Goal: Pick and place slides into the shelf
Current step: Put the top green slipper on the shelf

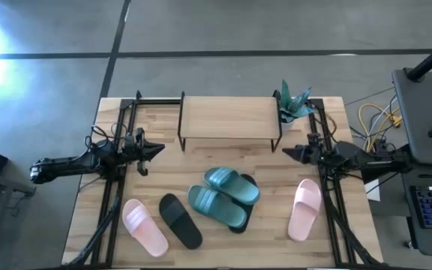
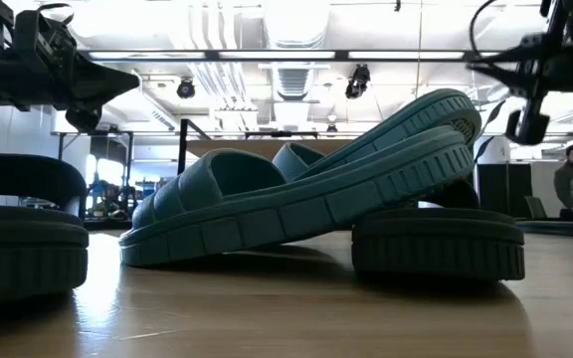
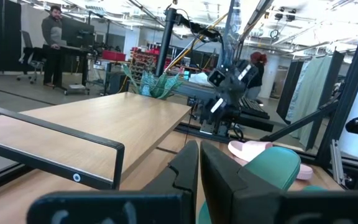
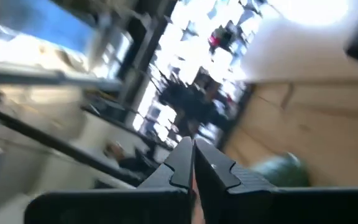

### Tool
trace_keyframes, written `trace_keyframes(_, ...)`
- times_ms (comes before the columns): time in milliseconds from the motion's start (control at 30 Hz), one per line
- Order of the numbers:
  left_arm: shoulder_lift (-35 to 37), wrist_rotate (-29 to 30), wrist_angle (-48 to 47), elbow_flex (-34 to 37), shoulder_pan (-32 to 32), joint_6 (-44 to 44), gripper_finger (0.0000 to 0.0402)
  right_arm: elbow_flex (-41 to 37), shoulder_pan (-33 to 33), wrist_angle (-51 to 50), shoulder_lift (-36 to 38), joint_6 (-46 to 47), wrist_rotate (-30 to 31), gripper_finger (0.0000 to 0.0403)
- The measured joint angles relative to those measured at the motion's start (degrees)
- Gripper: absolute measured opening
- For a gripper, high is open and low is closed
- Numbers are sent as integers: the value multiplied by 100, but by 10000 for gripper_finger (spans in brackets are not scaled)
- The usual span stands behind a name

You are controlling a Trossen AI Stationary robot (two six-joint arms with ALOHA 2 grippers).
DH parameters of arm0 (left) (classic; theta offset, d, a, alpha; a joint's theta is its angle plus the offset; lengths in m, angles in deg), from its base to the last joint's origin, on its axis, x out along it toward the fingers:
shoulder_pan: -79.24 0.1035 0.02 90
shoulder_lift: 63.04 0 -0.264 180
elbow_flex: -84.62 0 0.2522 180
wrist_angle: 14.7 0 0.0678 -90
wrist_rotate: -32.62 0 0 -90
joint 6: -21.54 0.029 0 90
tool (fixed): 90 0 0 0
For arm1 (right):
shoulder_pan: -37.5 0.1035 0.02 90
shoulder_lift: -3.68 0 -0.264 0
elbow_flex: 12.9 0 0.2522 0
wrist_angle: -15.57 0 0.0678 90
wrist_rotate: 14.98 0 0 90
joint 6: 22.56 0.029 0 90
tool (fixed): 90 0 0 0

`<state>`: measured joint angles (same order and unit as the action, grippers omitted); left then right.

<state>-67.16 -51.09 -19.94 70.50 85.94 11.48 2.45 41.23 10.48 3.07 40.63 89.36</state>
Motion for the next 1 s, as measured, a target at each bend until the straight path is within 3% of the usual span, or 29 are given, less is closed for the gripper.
trace_keyframes(133,0,-1,0,0,0,0,3,0,-4,897,-80,-175,376,9)
trace_keyframes(333,0,0,0,0,2,0,3,39,0,2809,-620,-370,379,9)
trace_keyframes(500,0,-2,1,0,2,0,3,849,0,2755,-1726,-520,352,9)
trace_keyframes(600,0,0,0,0,6,0,3,1633,0,2393,-2670,-491,-150,9)
trace_keyframes(700,0,0,0,0,4,0,3,2578,0,1367,-3534,-263,-898,9)
trace_keyframes(800,0,-1,2,0,4,0,3,3643,17,-656,-4345,-39,-1592,9)
trace_keyframes(1000,0,-1,1,0,4,0,3,5659,445,-5163,-5858,33,-1789,9)
